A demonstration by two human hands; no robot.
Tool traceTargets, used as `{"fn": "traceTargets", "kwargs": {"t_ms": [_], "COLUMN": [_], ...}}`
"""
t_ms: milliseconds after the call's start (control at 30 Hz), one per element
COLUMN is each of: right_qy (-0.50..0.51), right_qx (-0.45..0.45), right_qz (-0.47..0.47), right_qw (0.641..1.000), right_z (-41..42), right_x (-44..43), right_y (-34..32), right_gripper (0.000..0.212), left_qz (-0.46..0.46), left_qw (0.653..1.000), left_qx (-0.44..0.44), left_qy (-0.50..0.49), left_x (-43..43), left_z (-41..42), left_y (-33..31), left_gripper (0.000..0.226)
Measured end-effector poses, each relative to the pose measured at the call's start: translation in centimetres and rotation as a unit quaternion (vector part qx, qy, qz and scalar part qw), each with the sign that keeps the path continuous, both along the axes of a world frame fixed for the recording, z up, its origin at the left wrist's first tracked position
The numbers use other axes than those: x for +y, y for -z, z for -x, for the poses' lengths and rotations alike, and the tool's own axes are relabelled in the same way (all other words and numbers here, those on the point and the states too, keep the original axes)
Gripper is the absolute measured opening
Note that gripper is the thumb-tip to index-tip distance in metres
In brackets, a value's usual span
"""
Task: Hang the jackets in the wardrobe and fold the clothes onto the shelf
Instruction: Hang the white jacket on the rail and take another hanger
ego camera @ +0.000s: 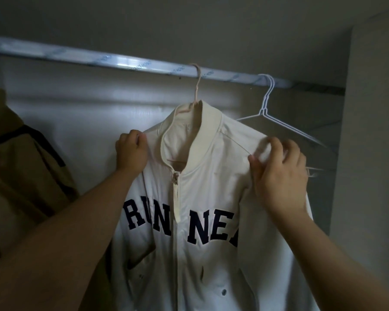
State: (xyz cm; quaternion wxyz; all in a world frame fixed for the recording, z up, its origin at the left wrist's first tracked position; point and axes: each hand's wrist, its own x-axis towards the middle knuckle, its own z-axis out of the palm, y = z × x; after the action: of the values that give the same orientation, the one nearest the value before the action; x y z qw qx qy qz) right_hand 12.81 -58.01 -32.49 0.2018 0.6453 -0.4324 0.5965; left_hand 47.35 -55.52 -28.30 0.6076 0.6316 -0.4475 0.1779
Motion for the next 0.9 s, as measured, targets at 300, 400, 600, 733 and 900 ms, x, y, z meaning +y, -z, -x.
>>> {"fn": "traceTargets", "kwargs": {"t_ms": [300,400,600,733,900], "right_qy": [-0.02,-0.036,-0.005,-0.117,-0.253], "right_qx": [0.058,0.059,0.092,0.036,-0.016], "right_qz": [-0.028,-0.036,-0.054,-0.115,-0.142], "right_qw": [0.998,0.997,0.994,0.986,0.957], "right_z": [1.3,1.5,2.2,3.2,4.4], "right_x": [-0.5,-0.7,-0.5,-0.5,-0.2], "right_y": [-0.8,-0.8,-2.0,-3.7,-7.4], "right_gripper": [0.028,0.023,0.02,0.013,0.023], "left_qz": [-0.016,0.001,0.048,0.001,-0.051], "left_qw": [0.996,0.997,0.983,0.992,0.996], "left_qx": [-0.018,-0.014,-0.16,-0.103,0.033], "left_qy": [-0.089,-0.079,-0.078,-0.075,-0.062], "left_x": [0.8,1.4,2.3,1.7,1.3], "left_z": [-0.3,-0.4,0.5,1.7,1.1], "left_y": [0.3,0.0,-1.8,-3.2,-4.3], "left_gripper": [0.038,0.035,0.027,0.038,0.052]}}
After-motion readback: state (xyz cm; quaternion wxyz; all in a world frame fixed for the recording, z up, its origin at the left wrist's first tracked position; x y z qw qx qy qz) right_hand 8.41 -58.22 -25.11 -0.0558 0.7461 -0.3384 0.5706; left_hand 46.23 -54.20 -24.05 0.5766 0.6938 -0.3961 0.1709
